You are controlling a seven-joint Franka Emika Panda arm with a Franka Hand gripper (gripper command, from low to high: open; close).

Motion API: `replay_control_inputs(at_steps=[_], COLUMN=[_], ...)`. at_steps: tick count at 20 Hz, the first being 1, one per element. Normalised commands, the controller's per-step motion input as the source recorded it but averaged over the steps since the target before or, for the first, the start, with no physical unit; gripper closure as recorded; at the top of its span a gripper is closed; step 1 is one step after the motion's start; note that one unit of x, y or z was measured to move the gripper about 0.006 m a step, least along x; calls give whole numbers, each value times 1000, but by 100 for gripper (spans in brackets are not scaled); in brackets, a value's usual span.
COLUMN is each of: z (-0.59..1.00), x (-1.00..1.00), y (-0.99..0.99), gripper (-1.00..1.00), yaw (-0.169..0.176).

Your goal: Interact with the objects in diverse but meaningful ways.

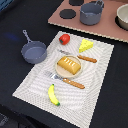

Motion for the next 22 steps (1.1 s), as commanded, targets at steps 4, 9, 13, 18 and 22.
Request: replay_control_inputs(at_steps=[4,9,13,18,22], z=[0,-41,-126,-166,-191], x=[231,460,711,708,676], y=[-27,-190,-211,-71,0], gripper=[-100,-100,-100,-100,-100], yaw=[-25,-41,-72,-83,-65])
